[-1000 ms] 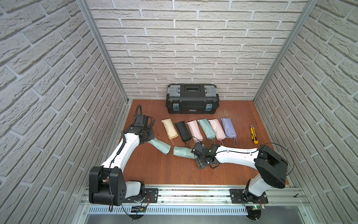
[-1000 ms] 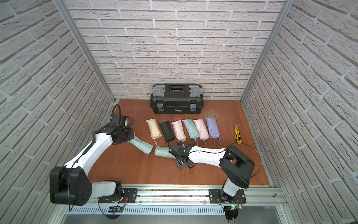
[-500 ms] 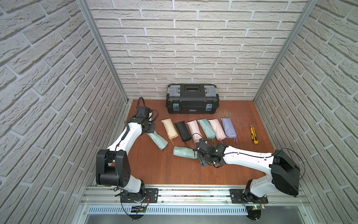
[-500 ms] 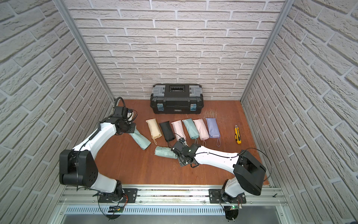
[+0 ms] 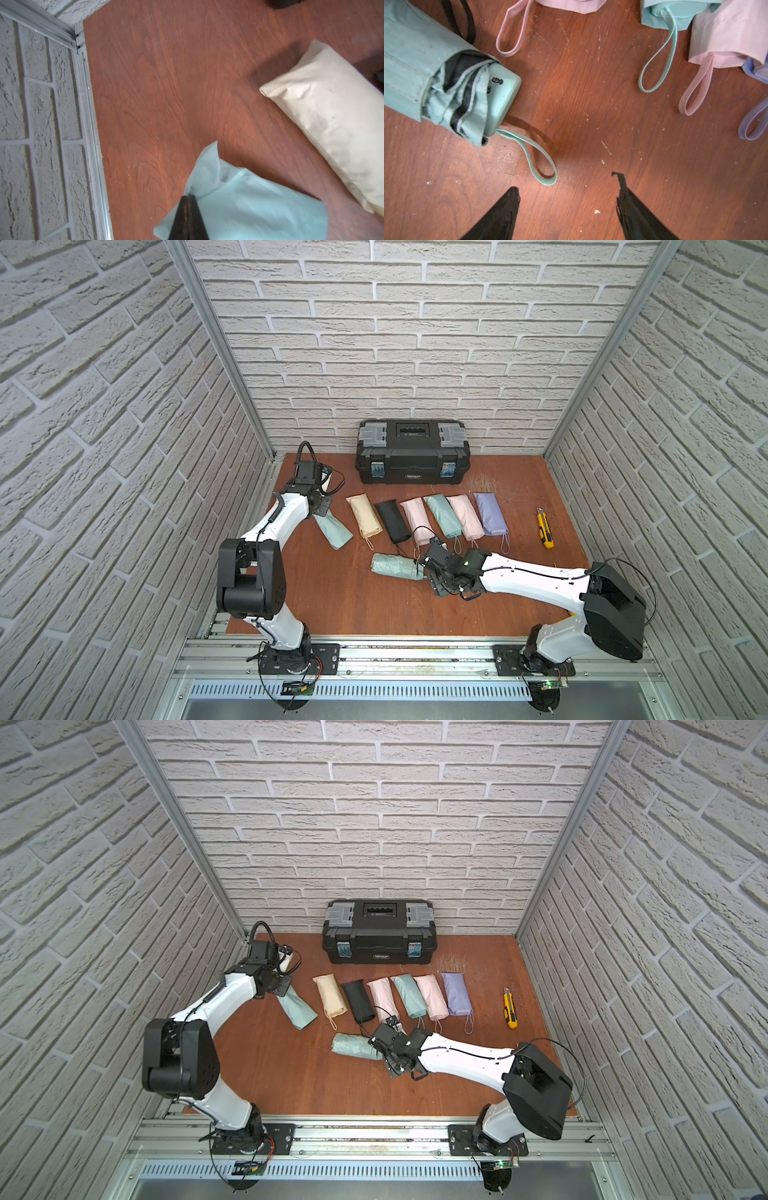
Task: Take umbrellas out of sleeves
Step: Move the umbrella sleeve at the center of the board.
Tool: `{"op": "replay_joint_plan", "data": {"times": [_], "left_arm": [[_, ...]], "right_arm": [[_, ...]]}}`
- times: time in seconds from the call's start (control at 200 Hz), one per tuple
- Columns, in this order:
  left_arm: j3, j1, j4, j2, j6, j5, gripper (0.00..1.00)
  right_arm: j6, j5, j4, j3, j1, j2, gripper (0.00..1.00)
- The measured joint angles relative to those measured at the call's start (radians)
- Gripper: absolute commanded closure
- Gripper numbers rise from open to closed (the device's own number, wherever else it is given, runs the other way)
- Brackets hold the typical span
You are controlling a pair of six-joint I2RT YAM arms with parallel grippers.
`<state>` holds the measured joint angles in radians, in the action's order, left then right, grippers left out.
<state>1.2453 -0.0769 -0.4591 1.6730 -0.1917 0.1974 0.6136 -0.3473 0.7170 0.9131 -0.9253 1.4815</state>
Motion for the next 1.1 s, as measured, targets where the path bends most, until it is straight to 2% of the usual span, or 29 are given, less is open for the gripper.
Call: {"op": "replay_joint_plan", "data": {"times": [0.4,0.56,0.65,0.71,0.845,1.1], "left_arm": [[0.228,0.024,0.016,0.235,-0.061,-0.017,1.0],[0.265,0.024,0.016,0.265,-0.091,-0.024,0.64],[0.269,0.024,0.017,0.269,-0.095,-0.023,0.54],[0.269,0.024,0.018,0.268,-0.092,-0.024,0.53],[0.266,0.021,0.018,0.261,-0.03,-0.079,0.54],[0.12,-0.031,0.079,0.164,0.246,-0.342,0.55]], "right_arm": [[-0.003,0.0,0.032,0.021,0.003,0.0,0.23],[0.0,0.0,0.035,0.02,0.003,0.0,0.23],[0.0,0.0,0.035,0.019,0.004,0.0,0.23],[0.0,0.0,0.035,0.019,0.004,0.0,0.23],[0.0,0.0,0.034,0.018,0.005,0.0,0.23],[0.0,0.005,0.023,0.018,0.005,0.012,0.23]]}}
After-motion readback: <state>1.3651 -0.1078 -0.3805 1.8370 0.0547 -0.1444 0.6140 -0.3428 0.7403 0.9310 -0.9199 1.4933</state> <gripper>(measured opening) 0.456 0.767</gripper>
